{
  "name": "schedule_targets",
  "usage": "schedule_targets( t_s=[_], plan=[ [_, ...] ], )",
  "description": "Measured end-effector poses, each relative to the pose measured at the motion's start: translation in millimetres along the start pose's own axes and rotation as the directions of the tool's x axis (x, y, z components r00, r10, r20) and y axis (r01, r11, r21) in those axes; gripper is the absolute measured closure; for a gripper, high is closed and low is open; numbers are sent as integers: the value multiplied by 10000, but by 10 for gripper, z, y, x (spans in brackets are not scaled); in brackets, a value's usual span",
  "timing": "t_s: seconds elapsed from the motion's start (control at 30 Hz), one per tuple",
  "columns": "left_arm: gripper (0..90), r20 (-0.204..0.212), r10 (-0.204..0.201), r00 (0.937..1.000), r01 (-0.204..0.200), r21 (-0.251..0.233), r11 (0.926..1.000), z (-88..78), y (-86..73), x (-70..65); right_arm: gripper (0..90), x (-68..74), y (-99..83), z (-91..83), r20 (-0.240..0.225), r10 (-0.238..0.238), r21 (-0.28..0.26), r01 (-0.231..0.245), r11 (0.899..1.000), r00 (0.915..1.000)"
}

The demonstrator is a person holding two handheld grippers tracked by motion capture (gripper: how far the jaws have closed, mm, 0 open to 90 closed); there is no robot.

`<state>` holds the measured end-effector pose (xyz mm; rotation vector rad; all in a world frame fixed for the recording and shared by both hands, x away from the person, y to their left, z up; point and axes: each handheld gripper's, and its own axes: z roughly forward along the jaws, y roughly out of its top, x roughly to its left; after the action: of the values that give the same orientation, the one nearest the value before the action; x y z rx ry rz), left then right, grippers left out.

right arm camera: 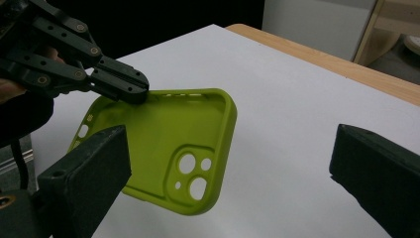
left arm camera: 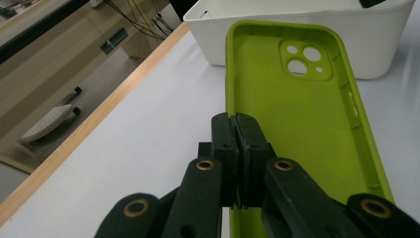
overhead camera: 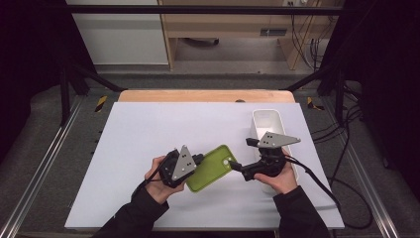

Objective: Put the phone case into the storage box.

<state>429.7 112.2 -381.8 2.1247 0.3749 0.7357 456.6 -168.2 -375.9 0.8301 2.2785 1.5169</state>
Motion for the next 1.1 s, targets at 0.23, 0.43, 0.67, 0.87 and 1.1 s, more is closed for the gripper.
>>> schedule_targets(
  t_s=[0.23, 0.43, 0.67, 0.87, 1.1],
  plan=[
    [882, 62, 72, 10000, -72, -52, 10000, -2, 22, -23, 39, 6, 41, 89, 12, 77, 331, -77, 9994, 10000],
    [882, 140, 153, 9998, -152, -43, 9999, 8, 36, -54, 60, 7, 61, 160, -91, 173, 679, -167, 9976, 9998],
    [882, 108, 251, 9996, -250, -83, 9997, 3, 42, -75, 123, -5, 70, 227, -366, 341, 1008, -303, 9944, 9987],
    [882, 98, 369, 9993, -367, -113, 9993, -6, 53, -94, 215, -20, 70, 245, -712, 552, 1165, -466, 9921, 9959],
    [882, 92, 446, 9990, -444, -122, 9989, -13, 54, -103, 353, -49, 83, 234, -1082, 850, 1396, -696, 9878, 9905]
  ],
)
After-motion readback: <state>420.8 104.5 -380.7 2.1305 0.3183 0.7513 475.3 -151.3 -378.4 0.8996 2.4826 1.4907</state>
